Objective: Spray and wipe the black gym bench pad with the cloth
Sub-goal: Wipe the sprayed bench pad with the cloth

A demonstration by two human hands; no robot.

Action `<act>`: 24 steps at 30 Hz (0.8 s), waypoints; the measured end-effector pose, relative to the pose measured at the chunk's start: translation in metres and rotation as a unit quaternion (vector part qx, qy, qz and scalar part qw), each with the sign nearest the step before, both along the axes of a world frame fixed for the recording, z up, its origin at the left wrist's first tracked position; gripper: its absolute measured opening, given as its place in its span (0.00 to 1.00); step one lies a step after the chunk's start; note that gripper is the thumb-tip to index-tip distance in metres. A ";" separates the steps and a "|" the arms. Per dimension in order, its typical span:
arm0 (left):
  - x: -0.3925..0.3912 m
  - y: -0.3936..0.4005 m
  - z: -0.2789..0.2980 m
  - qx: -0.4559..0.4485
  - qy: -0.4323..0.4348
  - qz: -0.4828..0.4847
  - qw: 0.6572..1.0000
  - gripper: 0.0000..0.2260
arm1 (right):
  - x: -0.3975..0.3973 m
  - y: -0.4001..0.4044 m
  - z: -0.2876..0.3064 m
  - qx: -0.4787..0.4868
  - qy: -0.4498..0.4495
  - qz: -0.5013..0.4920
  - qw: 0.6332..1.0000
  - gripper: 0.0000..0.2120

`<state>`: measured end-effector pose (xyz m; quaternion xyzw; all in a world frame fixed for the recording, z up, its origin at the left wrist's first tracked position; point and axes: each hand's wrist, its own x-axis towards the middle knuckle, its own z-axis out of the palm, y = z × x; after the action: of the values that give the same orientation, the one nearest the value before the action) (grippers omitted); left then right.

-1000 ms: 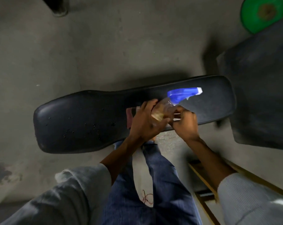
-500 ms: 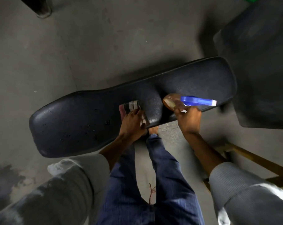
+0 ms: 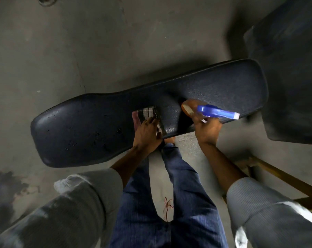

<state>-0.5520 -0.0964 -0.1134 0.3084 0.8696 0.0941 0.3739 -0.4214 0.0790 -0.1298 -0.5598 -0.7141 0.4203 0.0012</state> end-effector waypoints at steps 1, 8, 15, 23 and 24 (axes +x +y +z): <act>0.000 -0.001 -0.002 0.003 -0.003 0.001 1.000 0.26 | -0.003 0.002 0.001 -0.001 0.022 0.019 1.000 0.25; -0.002 -0.005 -0.015 0.011 0.002 -0.013 1.000 0.29 | -0.036 0.001 -0.008 0.046 0.051 -0.005 0.998 0.17; -0.004 -0.009 -0.019 0.017 0.000 -0.016 1.000 0.31 | -0.035 -0.001 -0.006 0.062 0.021 0.016 0.998 0.14; -0.006 -0.018 -0.021 0.054 0.025 -0.015 0.998 0.28 | -0.025 -0.018 -0.019 -0.010 -0.060 -0.059 0.996 0.29; -0.006 -0.021 -0.022 0.060 0.028 -0.004 0.998 0.28 | -0.022 -0.024 -0.021 -0.013 -0.082 -0.068 0.994 0.28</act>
<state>-0.5577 -0.1171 -0.1352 0.3363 0.8713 0.1354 0.3309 -0.4434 0.0548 -0.1509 -0.6393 -0.6666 0.3816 -0.0365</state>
